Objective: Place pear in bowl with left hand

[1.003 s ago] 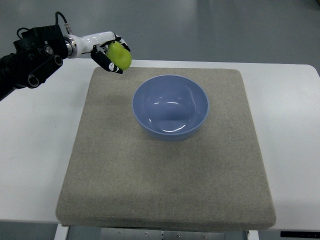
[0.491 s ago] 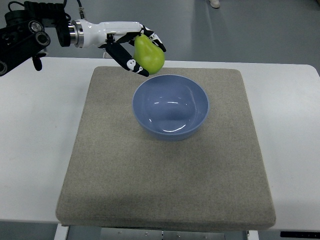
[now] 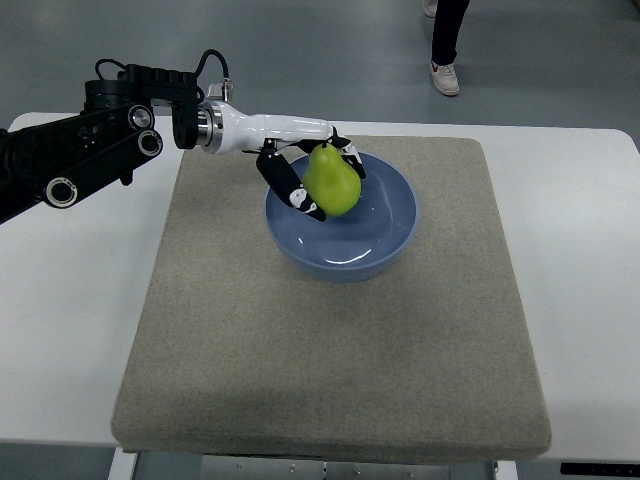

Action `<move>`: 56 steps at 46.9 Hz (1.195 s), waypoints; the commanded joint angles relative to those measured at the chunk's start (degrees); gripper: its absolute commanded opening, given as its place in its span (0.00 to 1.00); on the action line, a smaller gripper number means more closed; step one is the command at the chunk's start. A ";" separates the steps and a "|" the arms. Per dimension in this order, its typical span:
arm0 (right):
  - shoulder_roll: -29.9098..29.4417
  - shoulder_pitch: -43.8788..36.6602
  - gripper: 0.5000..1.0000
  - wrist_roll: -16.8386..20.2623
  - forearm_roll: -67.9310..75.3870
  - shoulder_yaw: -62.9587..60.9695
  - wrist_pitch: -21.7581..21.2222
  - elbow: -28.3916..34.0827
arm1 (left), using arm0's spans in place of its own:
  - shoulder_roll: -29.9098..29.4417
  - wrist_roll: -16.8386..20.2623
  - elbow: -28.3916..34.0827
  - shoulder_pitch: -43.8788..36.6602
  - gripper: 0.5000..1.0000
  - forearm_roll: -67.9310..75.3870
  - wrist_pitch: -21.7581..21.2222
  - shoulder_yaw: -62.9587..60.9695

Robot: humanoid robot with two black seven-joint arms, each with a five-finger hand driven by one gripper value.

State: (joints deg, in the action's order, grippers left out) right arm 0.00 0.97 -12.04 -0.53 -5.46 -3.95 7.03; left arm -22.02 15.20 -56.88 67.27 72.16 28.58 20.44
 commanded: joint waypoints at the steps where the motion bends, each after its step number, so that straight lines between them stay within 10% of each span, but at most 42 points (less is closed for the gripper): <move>1: 0.00 0.00 0.85 0.00 0.00 -0.08 0.00 0.00 | 0.40 0.01 -0.07 -0.30 0.31 0.08 -0.02 -0.14; 7: 0.00 0.00 0.85 0.00 0.00 0.01 0.00 0.00 | 0.75 0.01 -0.07 -0.39 0.85 0.08 -0.02 -0.49; 11: 0.00 0.00 0.85 0.00 0.00 0.01 0.00 0.00 | 0.84 -0.08 0.01 -0.47 0.98 0.17 0.07 -0.40; 56: 0.00 0.00 0.85 0.00 0.00 0.01 0.00 0.00 | -5.13 -1.57 11.17 3.74 0.99 -37.44 0.07 1.18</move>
State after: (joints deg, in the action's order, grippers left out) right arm 0.00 0.96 -12.04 -0.52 -5.45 -3.95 7.03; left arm -27.15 13.95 -47.80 71.28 37.75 28.39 21.63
